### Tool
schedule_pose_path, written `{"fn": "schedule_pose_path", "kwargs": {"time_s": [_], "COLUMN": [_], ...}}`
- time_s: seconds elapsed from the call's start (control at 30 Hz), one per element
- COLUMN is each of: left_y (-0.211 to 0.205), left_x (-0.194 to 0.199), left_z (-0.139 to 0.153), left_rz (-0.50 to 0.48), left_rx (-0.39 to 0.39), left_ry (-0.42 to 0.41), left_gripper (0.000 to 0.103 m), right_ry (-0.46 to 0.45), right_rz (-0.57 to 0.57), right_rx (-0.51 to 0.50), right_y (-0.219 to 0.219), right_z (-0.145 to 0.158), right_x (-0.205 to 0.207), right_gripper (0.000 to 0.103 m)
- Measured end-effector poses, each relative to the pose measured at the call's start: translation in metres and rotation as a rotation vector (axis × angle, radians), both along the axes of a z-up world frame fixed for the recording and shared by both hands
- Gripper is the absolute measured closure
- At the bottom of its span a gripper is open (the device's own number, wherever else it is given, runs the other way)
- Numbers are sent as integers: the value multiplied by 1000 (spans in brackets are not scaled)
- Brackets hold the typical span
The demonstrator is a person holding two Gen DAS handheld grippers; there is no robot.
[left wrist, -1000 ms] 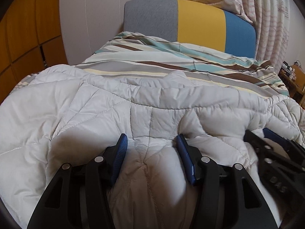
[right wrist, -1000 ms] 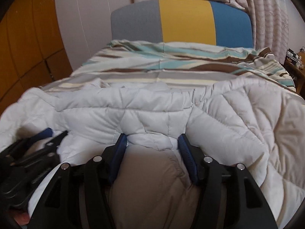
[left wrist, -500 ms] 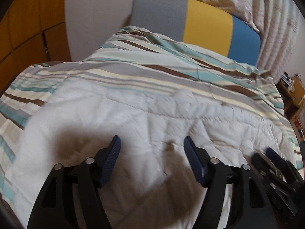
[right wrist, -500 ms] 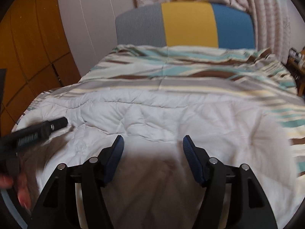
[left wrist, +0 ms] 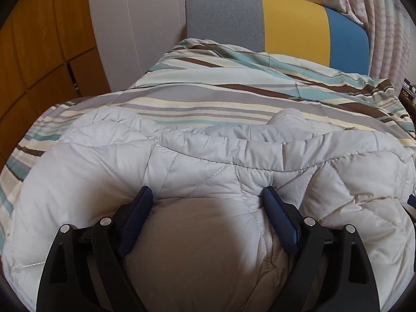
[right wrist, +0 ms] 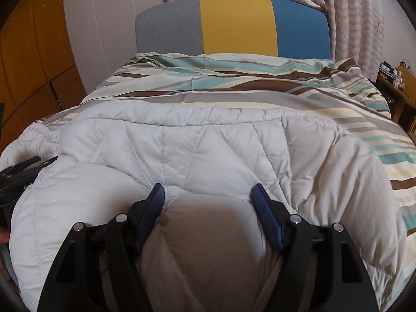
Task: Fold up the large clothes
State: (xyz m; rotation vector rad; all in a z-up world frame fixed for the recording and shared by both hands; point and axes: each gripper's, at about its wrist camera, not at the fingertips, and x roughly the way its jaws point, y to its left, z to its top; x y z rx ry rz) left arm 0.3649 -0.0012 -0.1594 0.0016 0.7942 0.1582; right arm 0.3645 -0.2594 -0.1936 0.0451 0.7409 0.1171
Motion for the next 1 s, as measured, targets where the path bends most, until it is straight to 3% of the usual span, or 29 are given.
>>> {"fn": "schedule_pose_path", "kwargs": {"time_s": [0.2,0.43,0.53,0.77,1.0], "left_y": [2,11,15,15,22], "left_x": [-2,-48,-56,-36,-74], "left_z": [1,23,19,-2,20], "left_rz": [0,-8,0,-5,-26], "left_rx": [-4,-50,-19,-27,-89], "left_ry": [12,-20,-25,13,-18], "left_gripper": [15,7,3,3,3], "right_ry": [6,-4,-11,-5,-4], "right_rz": [-3,-11,-14,-19,-20], "right_rx": [-22,-50,-59,-63,-70], "right_y": [2,7,7,9,10], "right_z": [-2,-1,0,-1,1], "right_x": [1,-2,-4,-4,-6], "right_gripper": [34,32,32,32,31]}}
